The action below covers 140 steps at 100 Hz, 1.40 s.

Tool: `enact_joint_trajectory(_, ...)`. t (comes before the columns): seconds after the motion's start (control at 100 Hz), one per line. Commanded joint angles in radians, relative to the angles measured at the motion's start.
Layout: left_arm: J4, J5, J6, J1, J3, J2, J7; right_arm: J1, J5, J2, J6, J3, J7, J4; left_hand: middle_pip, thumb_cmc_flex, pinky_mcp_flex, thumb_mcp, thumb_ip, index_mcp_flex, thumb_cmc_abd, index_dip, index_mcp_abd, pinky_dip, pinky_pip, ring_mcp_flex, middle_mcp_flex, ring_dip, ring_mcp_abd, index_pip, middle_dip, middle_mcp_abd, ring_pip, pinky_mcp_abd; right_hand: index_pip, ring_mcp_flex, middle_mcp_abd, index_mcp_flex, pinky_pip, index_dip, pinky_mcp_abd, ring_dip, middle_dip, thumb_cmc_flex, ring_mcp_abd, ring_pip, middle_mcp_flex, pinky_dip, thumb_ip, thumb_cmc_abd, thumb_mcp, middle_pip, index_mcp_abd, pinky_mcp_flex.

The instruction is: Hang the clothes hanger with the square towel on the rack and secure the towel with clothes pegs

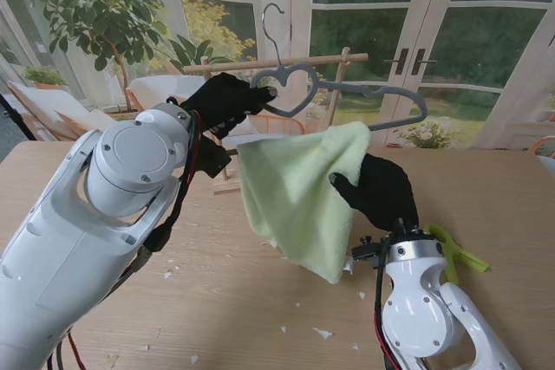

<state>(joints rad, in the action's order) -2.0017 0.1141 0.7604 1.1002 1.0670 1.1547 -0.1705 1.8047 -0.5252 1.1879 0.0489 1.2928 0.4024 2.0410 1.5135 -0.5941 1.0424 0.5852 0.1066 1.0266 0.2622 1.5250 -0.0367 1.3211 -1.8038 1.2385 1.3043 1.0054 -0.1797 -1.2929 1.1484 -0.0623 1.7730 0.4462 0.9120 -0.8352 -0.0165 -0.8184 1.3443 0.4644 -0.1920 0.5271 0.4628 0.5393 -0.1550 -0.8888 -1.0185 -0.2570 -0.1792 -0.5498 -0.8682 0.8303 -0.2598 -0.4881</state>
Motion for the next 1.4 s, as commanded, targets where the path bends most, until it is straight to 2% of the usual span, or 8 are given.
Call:
enact_joint_trajectory(0.0,0.008,0.005,-0.015,-0.001,-0.007,-0.003,-0.026,0.0,0.001,0.01,-0.007,-0.007,-0.003,0.026,0.072,-0.037,0.032,0.024,-0.051,0.081,-0.047,0.045,-0.038,0.032,-0.29,0.027,0.035,0.008,0.062,-0.077,-0.003,0.074,0.124,-0.019,0.016,-0.022,-0.026,-0.019,0.03,-0.013,0.007,0.006,-0.006,0.045,0.016,-0.013,-0.033,-0.515,-0.029,0.049,-0.009,-0.009,-0.042,-0.003)
enact_joint_trajectory(0.4,0.027,0.011,-0.064,0.001,-0.023,-0.023,-0.088,-0.065,0.05,0.019,0.053,0.005,-0.013,0.062,0.071,-0.033,0.033,0.026,-0.052,0.081,-0.045,0.045,-0.035,0.03,-0.29,0.027,0.035,0.007,0.065,-0.078,-0.003,0.076,0.124,-0.025,0.016,-0.022,-0.013,-0.013,0.05,-0.012,0.0,0.009,-0.011,0.066,0.008,-0.024,-0.024,-0.511,-0.03,0.064,0.014,-0.026,-0.05,-0.007)
enact_joint_trajectory(0.56,0.01,-0.025,-0.048,0.005,0.002,-0.017,-0.075,-0.051,0.076,0.015,0.086,0.02,-0.046,0.06,0.071,-0.034,0.033,0.028,-0.052,0.082,-0.044,0.045,-0.034,0.03,-0.29,0.027,0.035,0.007,0.063,-0.078,-0.003,0.076,0.124,-0.023,0.028,-0.048,0.014,-0.018,0.087,-0.014,-0.015,0.02,-0.003,0.071,-0.004,-0.054,-0.039,-0.519,-0.022,0.049,0.004,-0.011,0.045,-0.032)
enact_joint_trajectory(0.79,-0.015,-0.056,-0.024,0.01,0.033,-0.012,-0.061,-0.014,0.081,0.004,0.12,0.046,-0.104,0.045,0.072,-0.034,0.032,0.03,-0.052,0.083,-0.042,0.045,-0.037,0.031,-0.29,0.027,0.035,0.007,0.062,-0.078,-0.002,0.073,0.124,-0.02,0.029,-0.025,0.048,0.016,0.103,-0.016,-0.015,0.022,0.007,-0.017,-0.01,-0.065,-0.001,-0.512,-0.012,-0.005,-0.027,0.004,0.152,-0.018)
enact_joint_trajectory(0.9,-0.023,-0.064,-0.018,0.011,0.042,-0.011,-0.057,-0.007,0.077,-0.005,0.144,0.063,-0.148,0.04,0.072,-0.034,0.032,0.031,-0.052,0.084,-0.041,0.045,-0.037,0.031,-0.29,0.027,0.035,0.008,0.061,-0.078,-0.002,0.073,0.124,-0.019,-0.141,0.04,0.057,0.017,0.078,0.089,-0.005,0.019,0.003,-0.111,-0.01,-0.031,0.069,-0.505,0.014,-0.015,-0.054,-0.01,0.206,0.018)
enact_joint_trajectory(0.99,-0.027,-0.068,-0.013,0.011,0.048,-0.01,-0.054,0.0,0.074,-0.012,0.156,0.076,-0.183,0.037,0.072,-0.034,0.032,0.032,-0.052,0.084,-0.041,0.045,-0.04,0.032,-0.29,0.027,0.035,0.008,0.061,-0.077,-0.002,0.072,0.124,-0.018,-0.29,0.119,0.069,0.048,0.039,0.185,0.001,0.007,-0.008,-0.186,-0.007,0.019,0.156,-0.502,0.091,-0.001,-0.055,-0.035,0.256,0.06)
enact_joint_trajectory(1.22,-0.028,-0.048,-0.02,0.012,0.053,-0.015,-0.06,0.022,0.027,-0.028,0.172,0.107,-0.243,0.04,0.073,-0.03,0.032,0.035,-0.053,0.086,-0.037,0.045,-0.041,0.033,-0.29,0.027,0.035,0.008,0.062,-0.077,-0.002,0.073,0.124,-0.017,-0.53,0.43,0.123,0.343,-0.242,0.113,-0.007,-0.078,-0.094,-0.241,0.005,0.258,0.53,-0.44,0.093,0.007,0.08,-0.145,0.384,0.269)
enact_joint_trajectory(1.39,-0.013,-0.018,-0.027,0.011,0.056,-0.018,-0.061,0.044,-0.028,-0.029,0.181,0.142,-0.226,0.054,0.074,-0.03,0.032,0.039,-0.053,0.087,-0.035,0.045,-0.04,0.033,-0.29,0.027,0.035,0.008,0.062,-0.077,-0.003,0.073,0.124,-0.017,-0.544,0.465,0.126,0.359,-0.304,0.102,-0.007,-0.092,-0.108,-0.243,0.011,0.294,0.567,-0.436,0.098,0.014,0.098,-0.157,0.385,0.299)
